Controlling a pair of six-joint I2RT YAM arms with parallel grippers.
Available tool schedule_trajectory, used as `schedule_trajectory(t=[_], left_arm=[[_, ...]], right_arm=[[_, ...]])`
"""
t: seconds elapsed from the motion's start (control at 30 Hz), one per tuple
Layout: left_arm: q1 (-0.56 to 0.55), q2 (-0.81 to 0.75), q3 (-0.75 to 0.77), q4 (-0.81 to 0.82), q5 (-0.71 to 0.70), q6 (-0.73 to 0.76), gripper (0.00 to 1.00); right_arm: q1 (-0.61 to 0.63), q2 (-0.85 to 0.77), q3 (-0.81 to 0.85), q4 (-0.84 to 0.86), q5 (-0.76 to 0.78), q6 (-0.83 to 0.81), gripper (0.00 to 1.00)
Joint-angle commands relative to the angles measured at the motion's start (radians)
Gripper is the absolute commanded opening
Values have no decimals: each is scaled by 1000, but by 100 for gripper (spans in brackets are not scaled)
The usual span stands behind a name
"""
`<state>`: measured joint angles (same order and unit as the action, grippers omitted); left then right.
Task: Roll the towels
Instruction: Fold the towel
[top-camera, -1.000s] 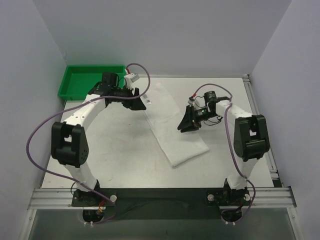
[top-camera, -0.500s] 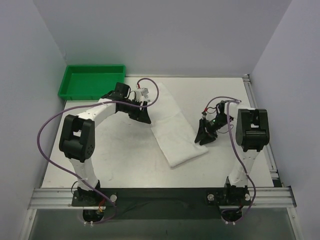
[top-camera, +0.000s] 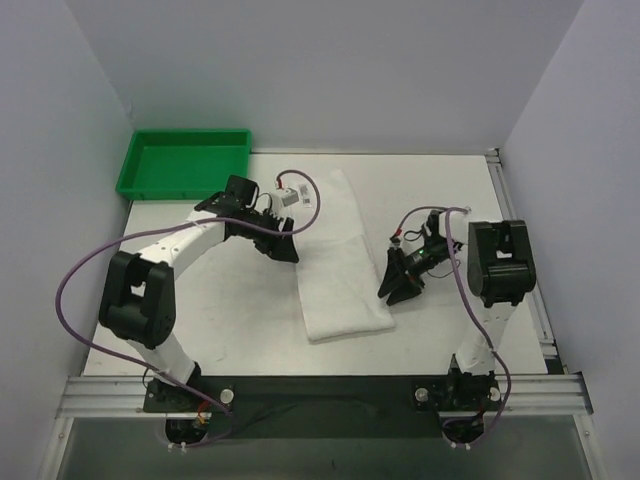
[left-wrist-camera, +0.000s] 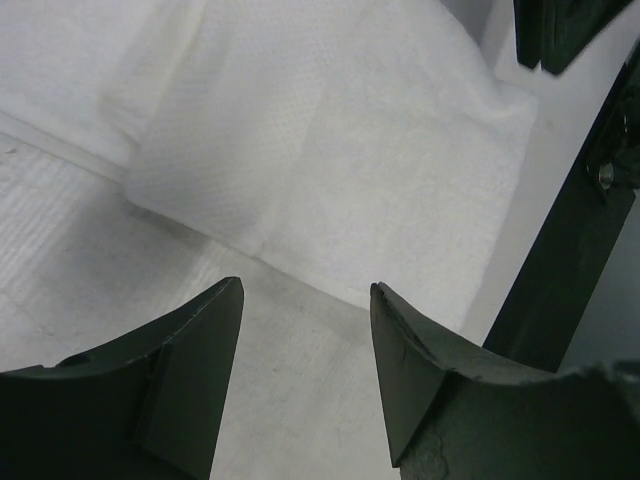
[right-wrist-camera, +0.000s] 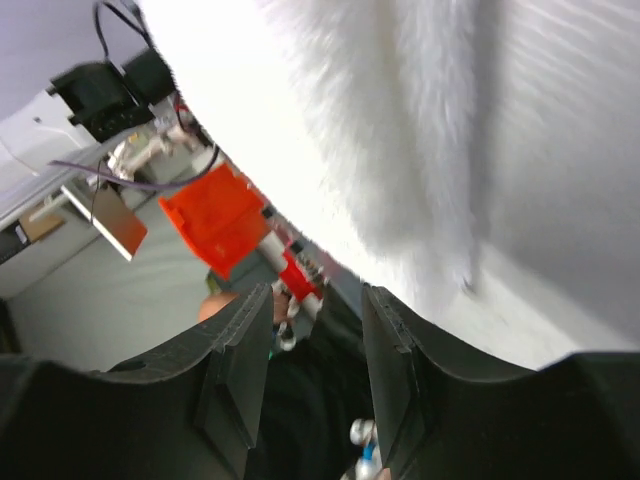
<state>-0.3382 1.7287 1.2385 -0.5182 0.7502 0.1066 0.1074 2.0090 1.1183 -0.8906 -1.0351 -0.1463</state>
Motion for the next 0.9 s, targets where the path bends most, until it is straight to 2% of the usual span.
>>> schedule_trajectory(t=[0.0, 0.03, 0.07, 0.13, 0.23, 0.3, 0.43, 0.53, 0.7, 0.77, 0.87], left_arm=[[-115, -162, -39, -72, -40, 142, 64], [-164, -193, -51, -92, -113, 189, 64], [-259, -246, -85, -95, -161, 215, 64], [-367, -284, -115, -95, -302, 275, 65], [-519, -264, -139, -95, -475, 278, 64], [-621, -230, -149, -82, -581, 286, 64], [-772, -184, -146, -45, -690, 285, 66], [-826, -123, -143, -23, -733, 263, 67], [-834, -12, -158, 29, -799, 245, 66], [-840, 32, -163, 29, -810, 252, 61], [-844, 54, -177, 27, -793, 257, 48]], right_arm=[[-150, -198, 52, -101, 43, -56, 41], [-178, -219, 111, -90, 59, -52, 41], [-211, -231, 144, -70, 81, -27, 41], [-207, -222, 258, -62, 73, -3, 42], [-144, -152, 384, -50, 46, 51, 42], [-77, -106, 412, -4, 46, 96, 41], [29, -36, 456, 73, 56, 146, 40], [90, 7, 456, 146, 87, 206, 40], [123, 72, 419, 243, 199, 231, 36], [120, 102, 420, 243, 242, 229, 35], [117, 138, 408, 245, 259, 229, 33]])
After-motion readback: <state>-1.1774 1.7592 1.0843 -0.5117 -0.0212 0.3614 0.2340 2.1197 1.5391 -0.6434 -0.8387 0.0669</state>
